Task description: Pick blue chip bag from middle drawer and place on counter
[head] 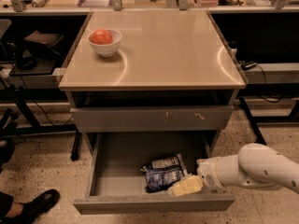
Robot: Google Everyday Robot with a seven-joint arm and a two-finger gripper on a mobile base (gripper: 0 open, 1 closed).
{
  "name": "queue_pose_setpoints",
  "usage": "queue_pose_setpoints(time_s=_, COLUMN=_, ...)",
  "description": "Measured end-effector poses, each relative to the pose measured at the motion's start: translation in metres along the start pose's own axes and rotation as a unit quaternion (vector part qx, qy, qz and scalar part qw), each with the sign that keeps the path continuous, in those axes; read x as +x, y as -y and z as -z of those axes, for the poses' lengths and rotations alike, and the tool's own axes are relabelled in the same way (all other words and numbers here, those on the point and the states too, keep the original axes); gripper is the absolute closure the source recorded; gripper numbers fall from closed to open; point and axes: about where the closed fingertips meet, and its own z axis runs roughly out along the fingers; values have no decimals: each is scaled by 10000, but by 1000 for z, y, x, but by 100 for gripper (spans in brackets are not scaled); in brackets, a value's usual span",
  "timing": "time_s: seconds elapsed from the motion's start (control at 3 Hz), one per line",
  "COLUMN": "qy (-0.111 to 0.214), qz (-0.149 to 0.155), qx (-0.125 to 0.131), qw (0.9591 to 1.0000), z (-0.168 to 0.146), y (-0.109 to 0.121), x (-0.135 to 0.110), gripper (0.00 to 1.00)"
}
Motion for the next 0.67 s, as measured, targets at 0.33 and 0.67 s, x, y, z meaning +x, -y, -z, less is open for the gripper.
queue_pose_setpoints(time_s=0.33, qy=-2, qz=2, qx=-3, qw=10000, z=0, y=0, x=0, gripper=0)
queue_pose_setpoints(time_s=0.67, qy=77, qz=-362, qx=438, qw=9984, z=-4, y=28, x=-5, gripper=0)
